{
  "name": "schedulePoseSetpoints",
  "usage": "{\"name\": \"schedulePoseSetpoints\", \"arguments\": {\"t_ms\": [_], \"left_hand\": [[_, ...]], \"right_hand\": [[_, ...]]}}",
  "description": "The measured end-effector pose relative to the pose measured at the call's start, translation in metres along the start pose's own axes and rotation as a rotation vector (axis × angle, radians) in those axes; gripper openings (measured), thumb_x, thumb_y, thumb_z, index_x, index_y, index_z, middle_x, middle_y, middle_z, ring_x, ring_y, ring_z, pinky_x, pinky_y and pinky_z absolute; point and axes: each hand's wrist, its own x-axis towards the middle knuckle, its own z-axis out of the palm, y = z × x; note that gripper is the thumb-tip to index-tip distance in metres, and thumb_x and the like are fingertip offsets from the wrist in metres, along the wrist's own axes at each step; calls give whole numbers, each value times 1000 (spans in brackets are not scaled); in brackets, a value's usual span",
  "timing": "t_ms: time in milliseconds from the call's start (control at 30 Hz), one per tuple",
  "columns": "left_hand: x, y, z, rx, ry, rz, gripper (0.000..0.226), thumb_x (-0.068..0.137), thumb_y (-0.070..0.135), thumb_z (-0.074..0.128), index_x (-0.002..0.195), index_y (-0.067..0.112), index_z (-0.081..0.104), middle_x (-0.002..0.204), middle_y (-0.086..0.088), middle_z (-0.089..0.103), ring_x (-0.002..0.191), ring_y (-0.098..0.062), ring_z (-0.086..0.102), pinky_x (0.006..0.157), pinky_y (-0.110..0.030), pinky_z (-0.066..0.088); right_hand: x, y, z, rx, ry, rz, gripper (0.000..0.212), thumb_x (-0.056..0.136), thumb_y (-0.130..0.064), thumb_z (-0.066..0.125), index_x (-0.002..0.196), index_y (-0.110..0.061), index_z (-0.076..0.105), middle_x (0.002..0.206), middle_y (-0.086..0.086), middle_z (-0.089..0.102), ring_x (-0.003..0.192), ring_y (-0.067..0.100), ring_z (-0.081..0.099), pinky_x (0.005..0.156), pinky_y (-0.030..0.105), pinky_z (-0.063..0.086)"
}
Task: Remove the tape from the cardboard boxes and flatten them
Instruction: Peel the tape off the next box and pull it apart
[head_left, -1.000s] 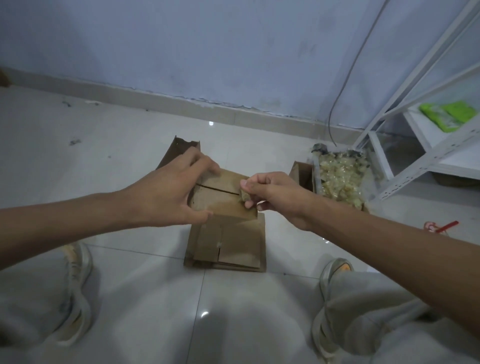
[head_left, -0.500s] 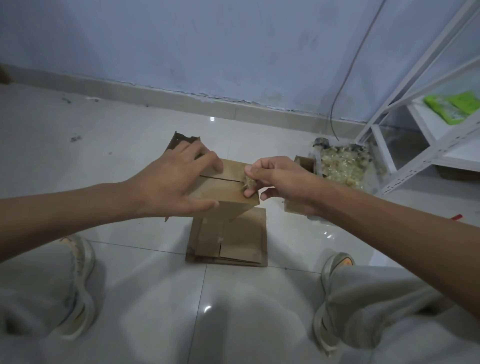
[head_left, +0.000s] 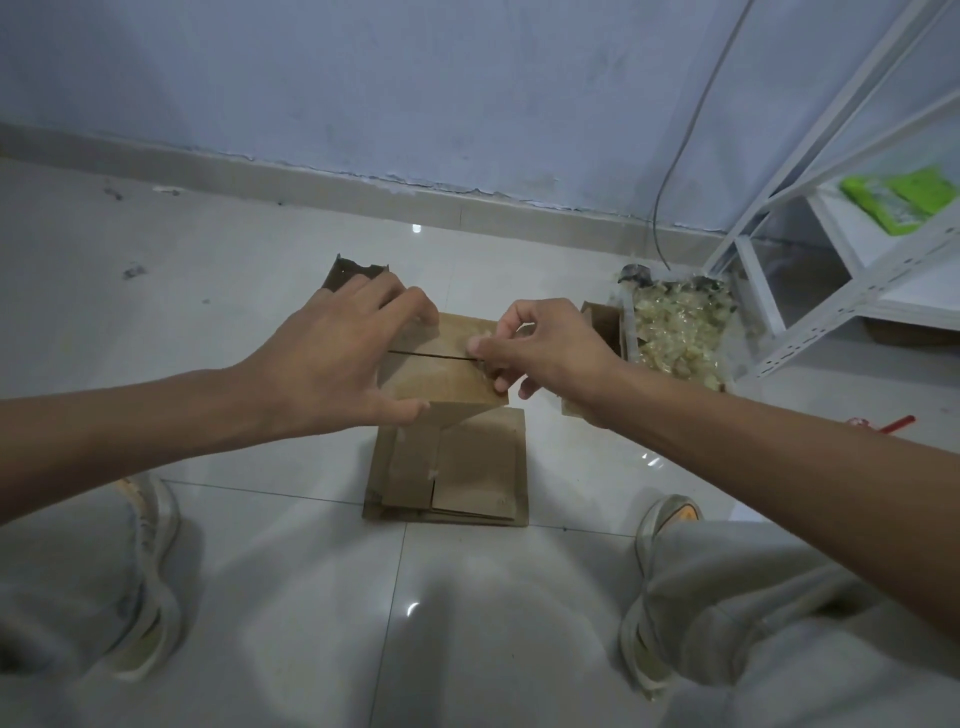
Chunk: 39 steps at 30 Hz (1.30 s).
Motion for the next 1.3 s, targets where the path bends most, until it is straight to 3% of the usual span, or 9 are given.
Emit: {"name": "schedulePoseSetpoints", "arguments": {"t_ms": [133, 333, 533, 667, 800, 933, 1067, 1200, 1300], "left_hand": [[-2, -4, -1, 0, -19, -28, 77, 70, 64, 79, 132, 30, 48, 126, 7, 50, 102, -11, 42, 79, -33, 38], [-4, -2, -1, 27, -5, -12, 81, 69, 65, 79, 132, 27, 48, 124, 6, 51, 104, -15, 46, 78, -35, 42], [-3, 4, -2, 48, -1, 1, 83, 67, 64, 79, 133, 30, 44, 120, 7, 49, 101, -15, 45, 82, -39, 45], [-2, 3, -4, 27, -4, -31, 83, 67, 63, 81, 134, 30, 44, 121, 8, 50, 105, -17, 47, 87, -41, 46], [-3, 3, -6, 29, -18, -46, 84, 66, 62, 80, 135, 30, 45, 122, 7, 50, 105, -17, 47, 88, -43, 46], [-5, 5, -3, 46, -27, -44, 91, 66, 65, 79, 141, 28, 42, 125, 7, 51, 107, -19, 49, 87, -42, 46], [-6, 6, -4, 125, -45, -9, 104, 66, 65, 80, 151, 23, 36, 131, 2, 53, 114, -21, 50, 90, -43, 47], [-8, 2, -2, 150, -70, -5, 107, 67, 67, 80, 153, 24, 32, 130, 1, 53, 110, -22, 51, 86, -41, 48], [-8, -2, -3, 98, -88, -18, 104, 69, 67, 78, 153, 28, 31, 130, 3, 51, 110, -21, 50, 84, -42, 51]], "right_hand": [[0, -2, 0, 39, -36, 23, 26, 96, -22, 76, 99, 2, 70, 87, 11, 76, 71, 21, 74, 57, 27, 56], [-1, -3, 6, 49, -24, 78, 36, 89, -18, 85, 110, 2, 64, 80, 11, 71, 65, 16, 67, 52, 25, 54], [1, -2, 16, -67, 23, 135, 30, 85, -30, 87, 95, -9, 68, 79, 7, 72, 64, 14, 64, 52, 23, 49], [-1, -5, 23, -83, 86, 52, 34, 92, -37, 79, 93, -4, 72, 75, 7, 74, 61, 14, 67, 49, 23, 50], [-2, -11, 23, -55, 57, 89, 21, 96, -26, 76, 88, -6, 74, 76, 12, 77, 63, 19, 72, 54, 26, 54], [-3, -11, 27, -93, 104, 122, 22, 88, -30, 84, 81, -12, 73, 77, 7, 75, 64, 13, 66, 55, 24, 50], [-4, -13, 29, -76, 69, 198, 20, 89, -25, 83, 77, -12, 74, 79, 4, 69, 71, 16, 62, 69, 31, 58], [-6, -14, 22, -99, 1, 207, 21, 98, -12, 69, 93, 7, 75, 79, 5, 64, 65, 12, 55, 55, 19, 54], [-4, -9, 15, 68, -60, 221, 14, 100, -2, 60, 96, 6, 71, 79, 4, 59, 64, 11, 51, 55, 20, 49]]}}
